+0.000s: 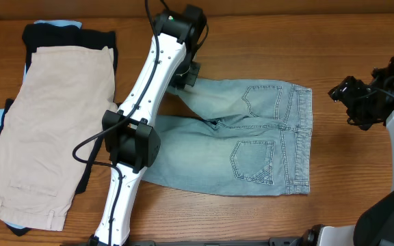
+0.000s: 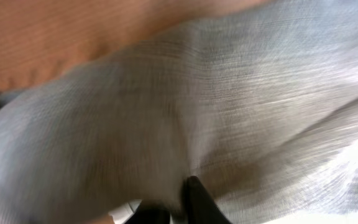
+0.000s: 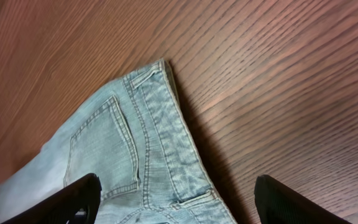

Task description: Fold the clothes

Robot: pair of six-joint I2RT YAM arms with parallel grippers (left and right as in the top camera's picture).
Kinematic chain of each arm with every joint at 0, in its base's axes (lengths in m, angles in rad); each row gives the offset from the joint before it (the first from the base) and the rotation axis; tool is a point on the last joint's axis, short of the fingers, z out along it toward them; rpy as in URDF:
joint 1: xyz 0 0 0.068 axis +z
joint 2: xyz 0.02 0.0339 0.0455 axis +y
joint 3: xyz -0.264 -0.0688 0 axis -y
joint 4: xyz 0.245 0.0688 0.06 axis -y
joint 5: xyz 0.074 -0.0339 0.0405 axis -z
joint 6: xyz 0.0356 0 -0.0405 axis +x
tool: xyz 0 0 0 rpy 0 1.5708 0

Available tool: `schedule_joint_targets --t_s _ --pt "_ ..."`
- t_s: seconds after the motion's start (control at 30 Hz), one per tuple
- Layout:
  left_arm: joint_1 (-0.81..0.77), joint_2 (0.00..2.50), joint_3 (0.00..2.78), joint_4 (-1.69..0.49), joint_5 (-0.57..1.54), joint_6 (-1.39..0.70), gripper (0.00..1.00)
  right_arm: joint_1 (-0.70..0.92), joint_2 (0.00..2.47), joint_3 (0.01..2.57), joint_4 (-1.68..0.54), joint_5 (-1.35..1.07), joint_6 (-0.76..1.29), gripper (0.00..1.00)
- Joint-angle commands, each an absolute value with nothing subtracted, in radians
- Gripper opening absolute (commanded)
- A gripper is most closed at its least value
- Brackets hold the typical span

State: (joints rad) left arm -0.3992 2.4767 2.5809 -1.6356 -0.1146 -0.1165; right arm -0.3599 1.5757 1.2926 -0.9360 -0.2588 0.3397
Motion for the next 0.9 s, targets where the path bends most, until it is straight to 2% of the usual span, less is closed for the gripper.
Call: schedule_joint_targets --t_s 0.0,0.13,0.17,0.23,0.3,0.33,0.43,0.53,0.63,0.87 --pt "-0.389 2.482 2.593 -1.588 -0.168 -0.089 0.17 -0.352 1.566 1.297 -0.937 -0.264 0.337 0.83" --pt "-0.372 2.506 2.584 -1.52 -0.168 -0.089 0.21 -0.352 1.566 1.297 -0.94 -0.264 0.337 0.83" --pt "-0.366 2.513 2.581 -1.504 -0.169 -0.088 0.25 -0.352 1.566 1.297 -0.94 -0.264 0.337 0.83" --pt "-0.352 2.527 2.576 -1.464 -0.173 -0.089 0.42 -0.352 1.566 1.297 -0.939 -0.264 0.337 0.82" --pt "-0.336 2.539 2.576 -1.434 -0.171 -0.089 0.65 -0.352 1.566 1.297 -0.939 -0.264 0.337 0.82" --pt "-0.327 2.54 2.576 -1.431 -0.171 -0.089 0.73 -0.352 1.566 1.297 -0.939 -0.264 0.336 0.82" --pt "-0.297 2.537 2.577 -1.459 -0.163 -0.093 0.87 -0.352 1.566 1.297 -0.939 -0.263 0.336 0.82" --pt "-0.265 2.537 2.577 -1.489 -0.133 -0.078 0.95 -0.352 1.566 1.297 -0.932 -0.264 0.336 0.82" --pt "-0.231 2.538 2.577 -1.532 -0.093 -0.002 0.96 -0.352 1.566 1.297 -0.926 -0.264 0.336 0.82" --pt "-0.142 2.538 2.574 -1.536 0.135 0.326 0.99 -0.352 1.566 1.297 -0.927 -0.263 0.332 0.82"
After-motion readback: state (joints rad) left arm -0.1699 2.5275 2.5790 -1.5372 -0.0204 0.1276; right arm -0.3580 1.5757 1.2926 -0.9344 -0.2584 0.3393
